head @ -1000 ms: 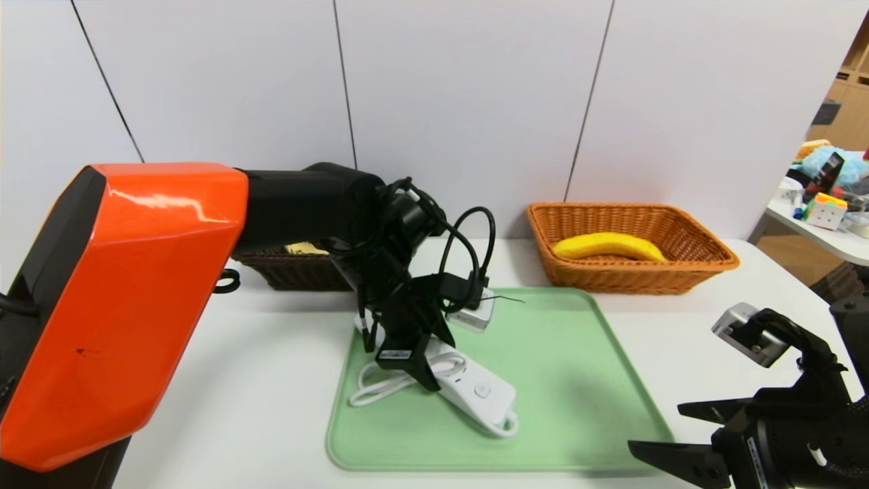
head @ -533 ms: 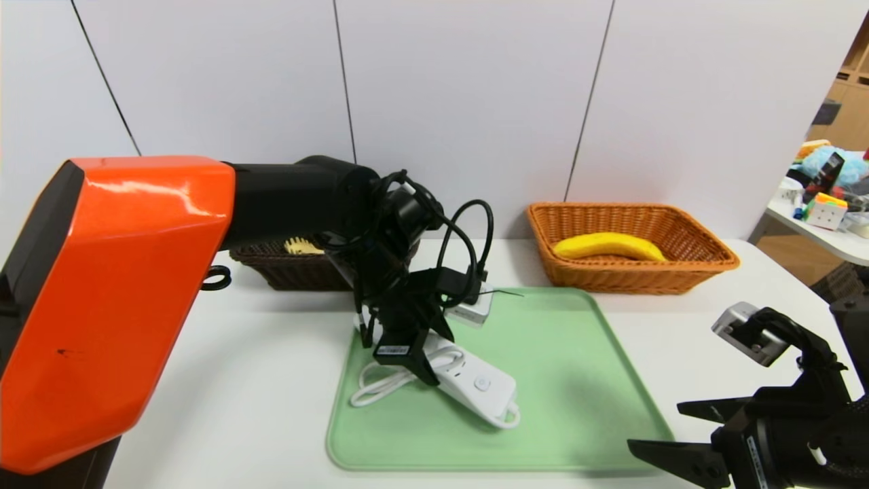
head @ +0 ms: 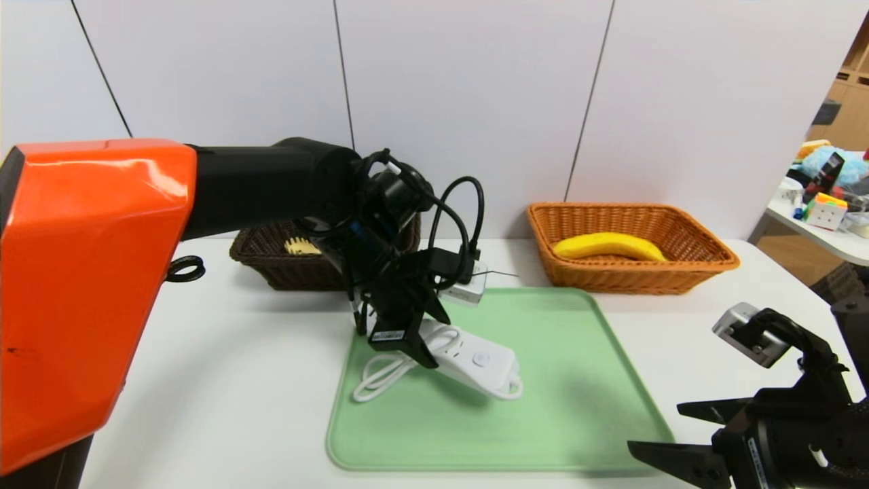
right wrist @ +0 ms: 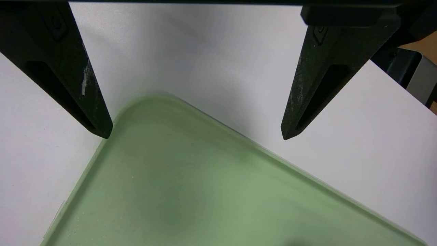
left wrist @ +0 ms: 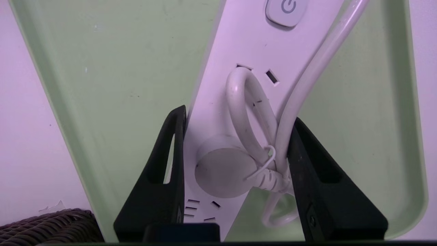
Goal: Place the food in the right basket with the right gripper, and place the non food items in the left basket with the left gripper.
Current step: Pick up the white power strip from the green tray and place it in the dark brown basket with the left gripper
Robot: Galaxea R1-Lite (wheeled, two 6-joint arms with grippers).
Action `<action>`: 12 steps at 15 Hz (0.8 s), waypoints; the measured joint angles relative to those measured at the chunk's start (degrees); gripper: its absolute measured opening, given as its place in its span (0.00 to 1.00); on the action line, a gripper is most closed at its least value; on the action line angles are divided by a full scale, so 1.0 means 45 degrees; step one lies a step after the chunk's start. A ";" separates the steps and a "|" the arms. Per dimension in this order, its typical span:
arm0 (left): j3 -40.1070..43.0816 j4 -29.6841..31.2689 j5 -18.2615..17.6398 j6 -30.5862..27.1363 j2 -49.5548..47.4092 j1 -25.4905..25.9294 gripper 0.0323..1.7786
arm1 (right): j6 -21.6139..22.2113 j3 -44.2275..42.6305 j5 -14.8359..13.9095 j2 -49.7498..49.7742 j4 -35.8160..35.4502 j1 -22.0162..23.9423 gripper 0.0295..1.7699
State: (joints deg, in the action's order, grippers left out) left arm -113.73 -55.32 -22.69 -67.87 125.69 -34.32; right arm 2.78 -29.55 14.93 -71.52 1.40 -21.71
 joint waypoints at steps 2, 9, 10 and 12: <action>0.0000 0.0003 0.0000 0.0024 -0.0152 0.0062 0.48 | 0.0005 -0.0005 -0.0005 0.0000 0.0000 0.0000 0.96; 0.0000 0.0387 0.0014 0.0596 -0.0740 0.0135 0.48 | 0.0000 -0.0095 -0.0005 0.0000 0.0000 -0.0014 0.96; 0.0005 0.0496 0.0000 0.0775 -0.0821 0.0149 0.48 | 0.0000 -0.0098 -0.0005 0.0000 0.0000 -0.0008 0.96; 0.0005 0.0656 -0.0238 0.1092 -0.1002 0.0217 0.48 | 0.0005 -0.0103 -0.0005 0.0000 0.0000 0.0000 0.96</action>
State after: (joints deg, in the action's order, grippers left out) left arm -113.70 -52.37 -23.76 -62.95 121.17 -33.34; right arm 2.80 -30.01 14.91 -71.52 1.40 -21.71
